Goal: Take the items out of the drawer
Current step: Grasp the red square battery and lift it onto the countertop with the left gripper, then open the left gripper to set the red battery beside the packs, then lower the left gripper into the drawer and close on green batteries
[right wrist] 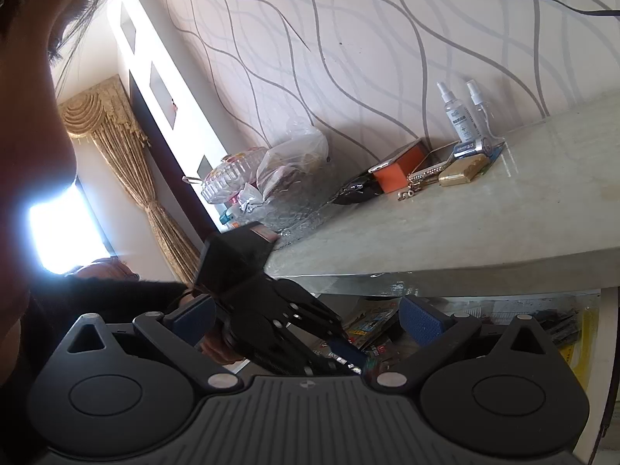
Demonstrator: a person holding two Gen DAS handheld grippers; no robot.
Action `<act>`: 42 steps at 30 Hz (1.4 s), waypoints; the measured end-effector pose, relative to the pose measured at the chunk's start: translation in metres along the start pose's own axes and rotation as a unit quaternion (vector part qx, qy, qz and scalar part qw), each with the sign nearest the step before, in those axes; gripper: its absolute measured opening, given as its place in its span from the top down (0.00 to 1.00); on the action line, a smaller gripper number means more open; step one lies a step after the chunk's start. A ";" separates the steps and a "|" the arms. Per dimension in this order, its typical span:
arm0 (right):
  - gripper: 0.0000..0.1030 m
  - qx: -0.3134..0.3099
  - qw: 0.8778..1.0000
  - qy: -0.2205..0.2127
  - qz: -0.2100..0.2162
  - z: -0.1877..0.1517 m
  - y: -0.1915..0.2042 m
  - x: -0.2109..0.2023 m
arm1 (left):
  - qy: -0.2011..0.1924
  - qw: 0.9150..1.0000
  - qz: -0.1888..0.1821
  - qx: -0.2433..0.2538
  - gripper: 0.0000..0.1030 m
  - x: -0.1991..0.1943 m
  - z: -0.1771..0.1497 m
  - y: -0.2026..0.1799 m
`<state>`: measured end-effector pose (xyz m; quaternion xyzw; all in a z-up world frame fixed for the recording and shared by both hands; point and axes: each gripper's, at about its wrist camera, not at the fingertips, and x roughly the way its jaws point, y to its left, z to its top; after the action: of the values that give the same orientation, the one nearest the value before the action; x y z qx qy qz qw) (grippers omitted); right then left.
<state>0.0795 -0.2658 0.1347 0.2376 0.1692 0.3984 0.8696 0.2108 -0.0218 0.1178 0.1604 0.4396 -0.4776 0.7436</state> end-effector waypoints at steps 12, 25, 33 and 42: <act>0.00 0.006 1.000 -0.003 0.001 0.000 -0.001 0.000 | -0.175 0.982 0.028 -0.068 0.76 -0.064 0.065 -0.002; 0.00 0.014 0.999 -0.027 0.011 0.000 -0.005 -0.008 | -0.105 0.968 0.211 -0.082 0.76 0.001 0.176 0.059; 0.00 0.007 0.999 -0.034 0.016 -0.001 -0.003 -0.010 | -0.091 0.960 0.254 -0.074 0.75 0.020 0.203 0.064; 0.00 0.007 0.999 -0.032 0.024 -0.001 -0.003 -0.012 | -0.161 0.968 0.164 -0.099 0.53 -0.012 0.165 0.035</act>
<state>0.0731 -0.2759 0.1333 0.2598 0.1384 0.4101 0.8632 0.3219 -0.1064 0.2140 0.0766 0.3269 -0.3229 0.8849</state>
